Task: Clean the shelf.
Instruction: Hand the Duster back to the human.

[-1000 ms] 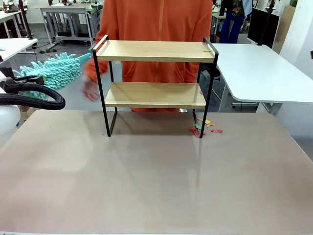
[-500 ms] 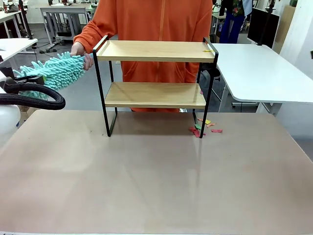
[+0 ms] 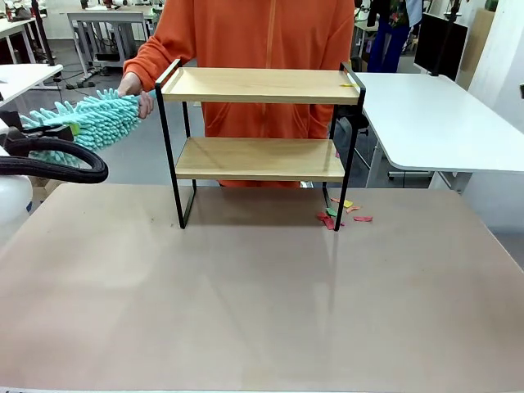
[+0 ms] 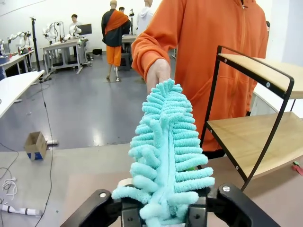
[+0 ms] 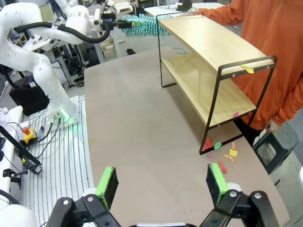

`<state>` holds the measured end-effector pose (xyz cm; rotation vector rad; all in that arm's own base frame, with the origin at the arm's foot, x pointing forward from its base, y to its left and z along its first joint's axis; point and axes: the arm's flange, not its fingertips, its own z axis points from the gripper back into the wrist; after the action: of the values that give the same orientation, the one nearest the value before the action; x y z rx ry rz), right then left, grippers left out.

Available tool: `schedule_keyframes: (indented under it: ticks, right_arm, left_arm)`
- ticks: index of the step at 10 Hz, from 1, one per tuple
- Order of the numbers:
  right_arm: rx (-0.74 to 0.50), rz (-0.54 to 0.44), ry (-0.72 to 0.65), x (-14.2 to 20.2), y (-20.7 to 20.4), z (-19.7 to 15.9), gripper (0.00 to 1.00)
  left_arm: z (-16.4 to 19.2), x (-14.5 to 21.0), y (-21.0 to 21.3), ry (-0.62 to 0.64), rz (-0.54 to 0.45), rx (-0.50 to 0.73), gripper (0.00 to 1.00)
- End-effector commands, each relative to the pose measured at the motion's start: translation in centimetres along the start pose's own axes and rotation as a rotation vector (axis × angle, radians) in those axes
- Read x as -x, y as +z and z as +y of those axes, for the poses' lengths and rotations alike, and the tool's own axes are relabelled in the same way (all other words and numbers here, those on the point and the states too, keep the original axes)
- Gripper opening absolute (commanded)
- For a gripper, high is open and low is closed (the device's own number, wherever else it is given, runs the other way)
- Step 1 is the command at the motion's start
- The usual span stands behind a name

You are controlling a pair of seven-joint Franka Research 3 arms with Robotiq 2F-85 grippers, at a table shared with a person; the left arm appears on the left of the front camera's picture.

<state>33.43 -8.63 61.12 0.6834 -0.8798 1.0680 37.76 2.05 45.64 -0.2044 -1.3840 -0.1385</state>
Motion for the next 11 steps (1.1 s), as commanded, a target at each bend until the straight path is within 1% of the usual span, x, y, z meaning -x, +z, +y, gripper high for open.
schedule_keyframes:
  ticks: [1, 3, 4, 6, 7, 8, 9, 11]
  right_arm:
    - [-0.002, -0.021, 0.014, -0.2, 0.0, -0.1, 1.00]
    - [-0.002, -0.021, 0.014, -0.2, 0.0, -0.1, 1.00]
    - [-0.002, -0.021, 0.014, -0.2, 0.0, -0.1, 1.00]
    - [-0.002, -0.021, 0.014, -0.2, 0.0, -0.1, 1.00]
    - [-0.002, -0.021, 0.014, -0.2, 0.0, -0.1, 1.00]
    - [-0.002, -0.021, 0.014, -0.2, 0.0, -0.1, 1.00]
    - [-0.002, -0.021, 0.014, -0.2, 0.0, -0.1, 1.00]
    - [-0.002, -0.021, 0.014, -0.2, 0.0, -0.1, 1.00]
  left_arm:
    - [1.0, -2.2, 1.6, 0.039, -0.005, -0.012, 1.00]
    - [2.3, -5.1, 3.0, 0.111, -0.009, -0.021, 1.00]
    - [3.3, -7.3, 4.1, 0.173, -0.006, -0.008, 1.00]
    - [6.7, -12.0, 6.1, 0.360, -0.029, 0.005, 1.00]
    - [9.4, -13.9, 7.4, 0.461, -0.078, -0.039, 1.00]
    - [11.9, -15.3, 8.7, 0.530, -0.133, -0.101, 1.00]
    - [14.1, -16.3, 10.2, 0.581, -0.164, -0.111, 1.00]
    - [16.3, -16.5, 11.3, 0.642, -0.184, -0.104, 1.00]
